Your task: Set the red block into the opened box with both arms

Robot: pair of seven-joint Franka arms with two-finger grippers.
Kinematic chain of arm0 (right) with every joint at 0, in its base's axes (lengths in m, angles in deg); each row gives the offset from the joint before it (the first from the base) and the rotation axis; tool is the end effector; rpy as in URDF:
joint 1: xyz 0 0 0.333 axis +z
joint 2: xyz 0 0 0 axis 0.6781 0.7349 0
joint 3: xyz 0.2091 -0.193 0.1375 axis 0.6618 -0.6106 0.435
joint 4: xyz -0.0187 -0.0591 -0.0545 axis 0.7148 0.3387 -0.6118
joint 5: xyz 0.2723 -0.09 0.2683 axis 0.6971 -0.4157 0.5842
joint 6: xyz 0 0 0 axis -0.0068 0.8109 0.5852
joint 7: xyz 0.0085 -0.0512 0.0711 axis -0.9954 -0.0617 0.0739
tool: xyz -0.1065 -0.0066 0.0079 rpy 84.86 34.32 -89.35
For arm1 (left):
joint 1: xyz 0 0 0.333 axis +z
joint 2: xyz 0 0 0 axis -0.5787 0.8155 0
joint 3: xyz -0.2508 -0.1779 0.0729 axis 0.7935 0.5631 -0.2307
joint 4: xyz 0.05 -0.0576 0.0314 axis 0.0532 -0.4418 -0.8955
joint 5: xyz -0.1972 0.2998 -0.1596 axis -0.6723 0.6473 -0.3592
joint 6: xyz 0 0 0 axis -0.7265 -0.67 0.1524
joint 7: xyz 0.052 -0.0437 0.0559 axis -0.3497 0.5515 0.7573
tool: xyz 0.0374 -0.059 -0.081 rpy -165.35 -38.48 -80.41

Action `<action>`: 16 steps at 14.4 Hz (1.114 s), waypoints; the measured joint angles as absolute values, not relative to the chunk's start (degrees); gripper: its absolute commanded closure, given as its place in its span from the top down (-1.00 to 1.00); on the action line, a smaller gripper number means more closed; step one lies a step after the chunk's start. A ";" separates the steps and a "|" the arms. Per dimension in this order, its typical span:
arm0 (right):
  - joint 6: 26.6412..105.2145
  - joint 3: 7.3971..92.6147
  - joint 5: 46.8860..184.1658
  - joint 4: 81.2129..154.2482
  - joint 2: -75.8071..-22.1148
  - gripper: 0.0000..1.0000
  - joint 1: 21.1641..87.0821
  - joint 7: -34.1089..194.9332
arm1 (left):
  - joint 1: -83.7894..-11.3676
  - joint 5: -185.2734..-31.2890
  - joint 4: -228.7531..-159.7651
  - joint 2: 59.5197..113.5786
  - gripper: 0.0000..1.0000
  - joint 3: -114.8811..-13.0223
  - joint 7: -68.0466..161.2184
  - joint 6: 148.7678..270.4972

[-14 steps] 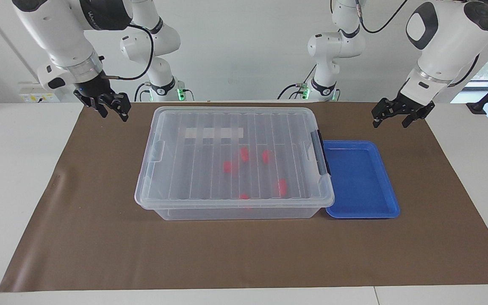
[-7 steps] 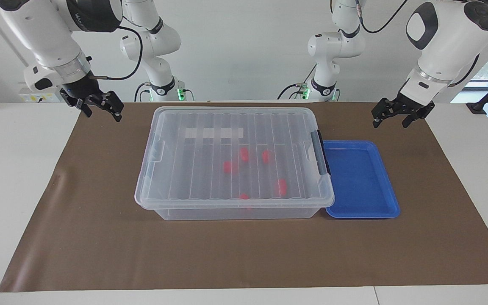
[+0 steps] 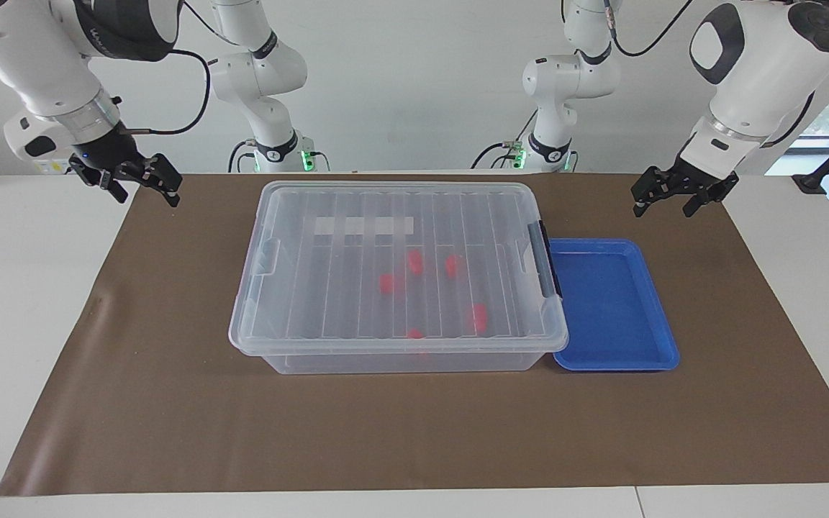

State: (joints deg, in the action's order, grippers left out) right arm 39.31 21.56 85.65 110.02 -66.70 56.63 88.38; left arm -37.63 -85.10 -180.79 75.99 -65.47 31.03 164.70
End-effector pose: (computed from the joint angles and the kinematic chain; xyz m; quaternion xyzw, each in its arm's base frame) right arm 0.5358 -0.0716 0.6001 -0.9976 0.0625 0.0237 0.0156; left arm 0.5519 -0.0401 0.5889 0.9992 -0.0326 -0.0154 0.0172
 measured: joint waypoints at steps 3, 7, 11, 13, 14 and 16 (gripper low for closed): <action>39.32 21.86 85.63 109.93 -66.70 1.00 56.73 87.46 | -37.63 -85.10 -180.79 75.99 1.00 -65.47 31.03 164.70; 39.36 21.99 85.63 109.93 -66.70 1.00 56.86 87.45 | -37.63 -85.10 -180.79 75.99 1.00 -65.47 31.03 164.70; 39.39 22.17 84.68 109.93 -66.70 1.00 57.41 87.45 | -37.63 -85.10 -180.79 75.99 1.00 -65.47 31.03 164.70; 39.36 22.29 82.93 109.93 -66.70 1.00 57.41 87.29 | -37.63 -85.10 -180.79 75.99 1.00 -65.47 31.03 164.70; 39.37 22.34 82.69 109.93 -66.70 1.00 57.41 87.23 | -37.63 -85.10 -180.79 75.99 1.00 -65.47 31.03 164.70; 39.52 22.40 82.60 109.93 -66.70 1.00 57.41 87.19 | -37.63 -85.10 -180.79 75.99 1.00 -65.47 31.03 164.70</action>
